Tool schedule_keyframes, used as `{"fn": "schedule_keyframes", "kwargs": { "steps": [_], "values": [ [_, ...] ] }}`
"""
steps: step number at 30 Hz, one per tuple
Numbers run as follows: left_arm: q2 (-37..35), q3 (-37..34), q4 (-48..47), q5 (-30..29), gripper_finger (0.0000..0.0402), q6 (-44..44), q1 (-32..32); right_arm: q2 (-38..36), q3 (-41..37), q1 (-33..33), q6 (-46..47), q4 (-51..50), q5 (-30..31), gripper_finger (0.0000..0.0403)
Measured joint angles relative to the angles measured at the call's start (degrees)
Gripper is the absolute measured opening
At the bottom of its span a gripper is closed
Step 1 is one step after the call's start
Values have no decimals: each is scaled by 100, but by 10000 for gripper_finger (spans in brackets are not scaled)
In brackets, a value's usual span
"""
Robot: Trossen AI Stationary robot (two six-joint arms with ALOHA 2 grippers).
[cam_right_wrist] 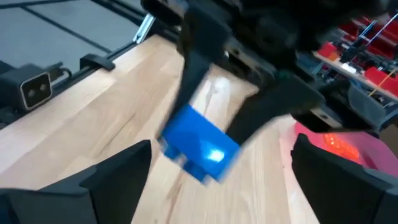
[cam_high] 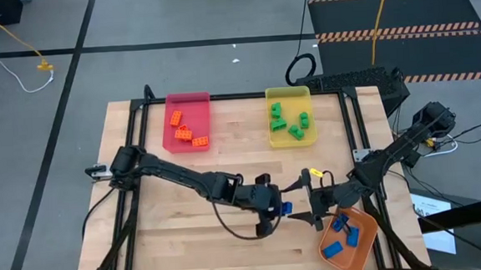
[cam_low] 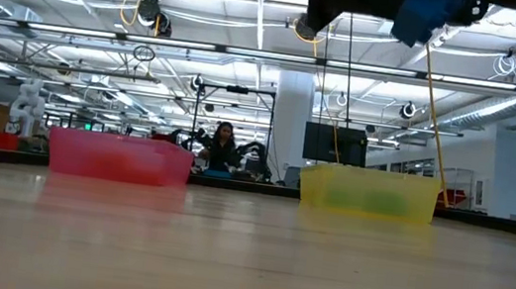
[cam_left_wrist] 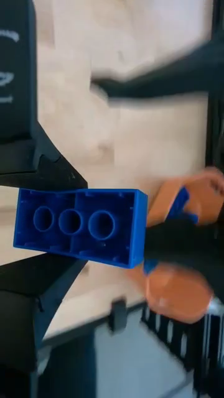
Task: Sort & place blocks by color
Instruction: Put the blue game piece into the orange bin
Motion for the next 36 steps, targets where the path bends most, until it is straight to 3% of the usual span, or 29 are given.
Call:
{"fn": "schedule_keyframes", "kwargs": {
  "steps": [7,11,15,36],
  "values": [
    [0,0,3,1336,134,-31,248,2,0,0,-161,-32,-288,257],
    [0,0,3,1782,134,-119,382,2,0,0,-222,97,-475,191],
    [0,0,5,2069,134,-161,495,4,-2,2,-262,243,-494,152],
    [57,-26,-361,2275,134,-327,596,688,-22,-309,-741,1176,-1272,142]
  ]
}}
